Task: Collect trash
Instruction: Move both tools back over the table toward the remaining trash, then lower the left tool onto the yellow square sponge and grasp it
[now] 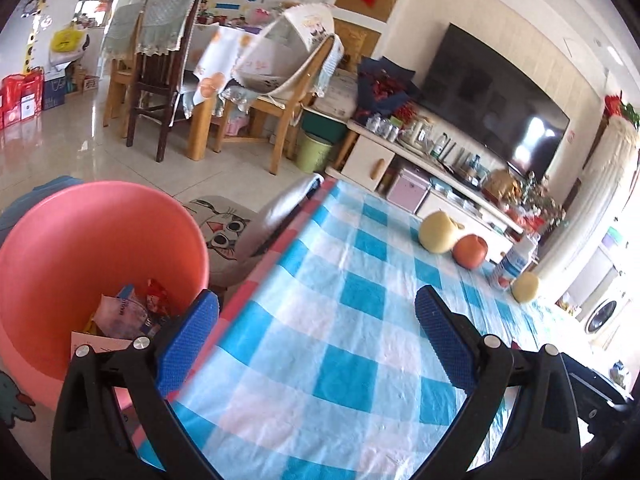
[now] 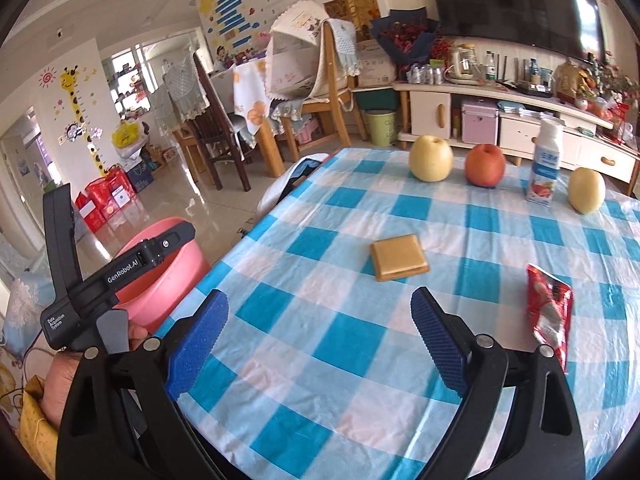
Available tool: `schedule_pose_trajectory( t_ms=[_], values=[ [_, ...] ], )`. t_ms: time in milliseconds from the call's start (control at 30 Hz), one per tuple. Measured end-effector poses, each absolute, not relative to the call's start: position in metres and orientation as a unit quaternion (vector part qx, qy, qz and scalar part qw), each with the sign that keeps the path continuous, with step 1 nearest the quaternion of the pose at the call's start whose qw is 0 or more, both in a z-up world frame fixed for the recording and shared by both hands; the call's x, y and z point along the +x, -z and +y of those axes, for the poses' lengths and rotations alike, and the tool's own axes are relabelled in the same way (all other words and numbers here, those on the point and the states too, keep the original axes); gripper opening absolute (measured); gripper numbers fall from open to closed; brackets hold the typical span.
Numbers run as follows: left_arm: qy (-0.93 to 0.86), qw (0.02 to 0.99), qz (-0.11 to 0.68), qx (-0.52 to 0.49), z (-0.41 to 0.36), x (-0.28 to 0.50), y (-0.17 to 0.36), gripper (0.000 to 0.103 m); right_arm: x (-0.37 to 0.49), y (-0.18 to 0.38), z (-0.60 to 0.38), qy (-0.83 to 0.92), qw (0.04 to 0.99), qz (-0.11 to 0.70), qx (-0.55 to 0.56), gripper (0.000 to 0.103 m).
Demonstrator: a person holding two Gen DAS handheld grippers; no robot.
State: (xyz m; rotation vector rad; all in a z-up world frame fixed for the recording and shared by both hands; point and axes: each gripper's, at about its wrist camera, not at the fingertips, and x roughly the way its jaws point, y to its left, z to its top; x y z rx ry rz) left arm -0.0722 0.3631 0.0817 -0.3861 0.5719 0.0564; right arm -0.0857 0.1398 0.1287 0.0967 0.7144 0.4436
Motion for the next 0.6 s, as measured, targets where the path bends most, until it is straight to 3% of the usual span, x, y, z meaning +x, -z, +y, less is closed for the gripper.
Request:
schedule_pose_trajectory(
  t_ms=[600],
  values=[
    [0.021,0.935,0.325,-0.138,0.281,-0.064,-0.075,0.099,-0.101,-0.125,0.059,-0.173,0.923,0.333,0.087,0.092]
  ],
)
